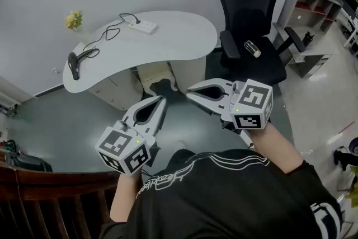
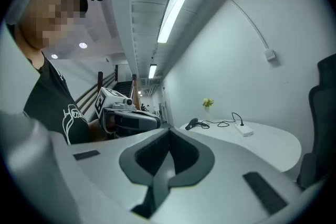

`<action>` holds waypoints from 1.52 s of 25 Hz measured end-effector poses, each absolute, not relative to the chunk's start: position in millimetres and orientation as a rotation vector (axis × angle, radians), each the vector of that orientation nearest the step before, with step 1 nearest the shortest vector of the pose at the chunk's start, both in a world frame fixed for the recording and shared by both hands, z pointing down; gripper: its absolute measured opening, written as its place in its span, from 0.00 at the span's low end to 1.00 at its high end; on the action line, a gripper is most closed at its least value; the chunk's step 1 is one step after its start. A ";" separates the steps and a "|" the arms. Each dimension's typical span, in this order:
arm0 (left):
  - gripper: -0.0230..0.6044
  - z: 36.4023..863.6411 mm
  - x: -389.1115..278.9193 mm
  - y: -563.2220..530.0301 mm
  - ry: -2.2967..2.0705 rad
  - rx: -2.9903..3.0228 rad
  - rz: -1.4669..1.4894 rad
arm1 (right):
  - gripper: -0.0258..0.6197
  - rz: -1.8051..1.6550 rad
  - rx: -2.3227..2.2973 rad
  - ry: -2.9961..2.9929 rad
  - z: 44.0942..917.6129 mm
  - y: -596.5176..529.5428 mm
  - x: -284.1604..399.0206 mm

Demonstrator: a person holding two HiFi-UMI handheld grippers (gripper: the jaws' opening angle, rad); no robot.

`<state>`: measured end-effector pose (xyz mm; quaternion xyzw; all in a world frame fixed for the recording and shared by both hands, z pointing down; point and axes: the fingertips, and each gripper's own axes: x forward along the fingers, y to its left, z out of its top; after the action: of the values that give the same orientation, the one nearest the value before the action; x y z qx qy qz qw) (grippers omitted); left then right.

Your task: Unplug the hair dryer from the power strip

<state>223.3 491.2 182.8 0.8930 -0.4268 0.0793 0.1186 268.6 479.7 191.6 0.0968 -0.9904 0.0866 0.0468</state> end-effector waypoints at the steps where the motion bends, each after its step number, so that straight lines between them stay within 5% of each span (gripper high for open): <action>1: 0.04 184.0 223.5 490.8 -1.244 2.612 0.234 | 0.03 0.269 0.298 -3.016 193.1 479.7 268.3; 15: 0.04 209.9 212.4 470.2 -1.131 2.594 0.189 | 0.04 0.359 0.351 -2.979 217.5 457.5 262.3; 38: 0.04 221.0 47.4 320.6 -1.044 2.480 -0.003 | 0.04 0.542 0.337 -2.922 244.1 305.1 98.3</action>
<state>47.4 320.6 221.0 0.8983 -0.3782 -0.0011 0.2237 98.3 305.1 244.1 0.1124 -0.9742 0.1809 0.0753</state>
